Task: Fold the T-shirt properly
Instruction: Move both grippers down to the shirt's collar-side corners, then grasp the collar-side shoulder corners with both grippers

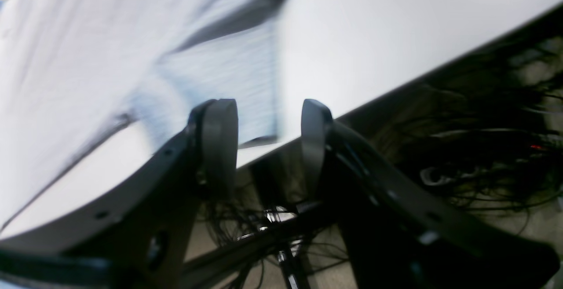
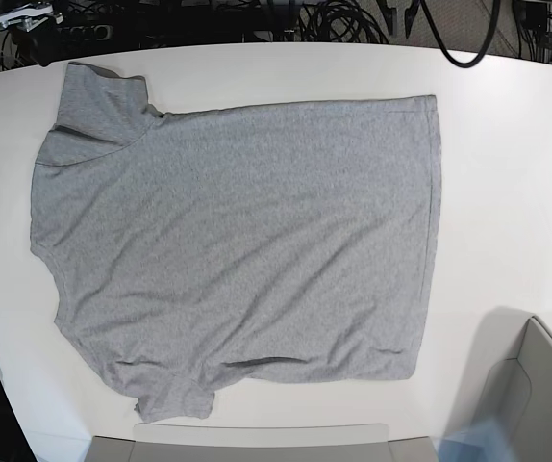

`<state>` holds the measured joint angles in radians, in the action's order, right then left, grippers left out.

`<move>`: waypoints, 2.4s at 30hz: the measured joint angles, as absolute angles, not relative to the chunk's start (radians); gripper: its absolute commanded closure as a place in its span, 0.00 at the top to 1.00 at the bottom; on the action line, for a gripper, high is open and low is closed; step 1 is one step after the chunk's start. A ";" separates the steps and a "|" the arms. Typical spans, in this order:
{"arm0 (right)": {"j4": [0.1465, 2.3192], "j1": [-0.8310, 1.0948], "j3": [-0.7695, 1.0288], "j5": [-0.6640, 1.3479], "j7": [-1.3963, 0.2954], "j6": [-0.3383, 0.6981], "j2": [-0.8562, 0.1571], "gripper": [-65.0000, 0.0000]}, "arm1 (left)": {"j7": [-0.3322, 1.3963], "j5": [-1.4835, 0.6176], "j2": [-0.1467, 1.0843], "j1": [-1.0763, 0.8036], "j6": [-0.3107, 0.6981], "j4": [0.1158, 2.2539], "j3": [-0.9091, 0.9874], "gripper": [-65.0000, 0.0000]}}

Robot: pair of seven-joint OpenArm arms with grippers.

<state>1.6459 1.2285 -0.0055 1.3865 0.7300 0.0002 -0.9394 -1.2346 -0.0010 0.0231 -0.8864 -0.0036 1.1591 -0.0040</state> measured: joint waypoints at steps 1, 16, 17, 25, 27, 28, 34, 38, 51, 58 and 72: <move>1.626 1.212 -0.009 1.388 0.727 0.003 -0.940 0.37 | -1.235 -0.001 0.023 -0.886 -0.003 1.159 -0.004 0.19; 1.443 0.879 -0.046 1.391 0.405 0.126 -0.818 0.37 | -1.234 0.001 0.022 -0.887 -0.004 1.159 -0.004 0.19; 1.431 0.857 -0.045 1.388 0.388 0.144 -0.802 0.37 | -1.234 -0.001 0.022 -0.887 -0.004 1.159 -0.004 0.19; 1.422 0.812 -0.035 1.365 0.318 0.170 -0.736 0.37 | -1.234 0.002 0.022 -0.887 -0.004 1.159 -0.004 0.19; 1.436 0.812 -0.035 1.312 0.300 0.184 -0.690 0.37 | -1.234 -0.001 0.023 -0.887 -0.004 1.159 -0.004 0.19; 1.445 0.811 -0.035 1.291 0.292 0.191 -0.667 0.37 | -1.234 -0.001 0.023 -0.887 -0.004 1.159 -0.004 0.19; 1.463 0.790 -0.031 1.142 0.262 0.204 -0.564 0.37 | -1.227 -0.001 0.022 -0.890 -0.006 1.188 -0.004 0.19; 1.463 0.781 -0.031 1.131 0.245 0.207 -0.562 0.37 | -1.165 -0.003 0.022 -0.916 -0.007 1.356 -0.007 0.27; 1.453 0.815 0.096 1.126 0.210 0.202 -0.560 0.37 | -0.316 -0.910 0.307 -0.947 0.069 1.876 -0.117 0.35; 1.441 0.815 0.096 1.126 0.219 0.203 -0.559 0.37 | -0.079 -1.273 0.441 -0.818 0.068 1.779 -0.090 0.35; 1.406 0.801 0.098 1.126 0.239 0.218 -0.561 0.37 | -0.070 -1.272 0.449 -0.761 -0.011 1.625 -0.073 0.35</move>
<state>1.4063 0.8009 0.0982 1.1263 0.2390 0.2180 -0.5610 -0.0704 -1.2720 0.4492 -0.7609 -0.0109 1.6249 -0.0727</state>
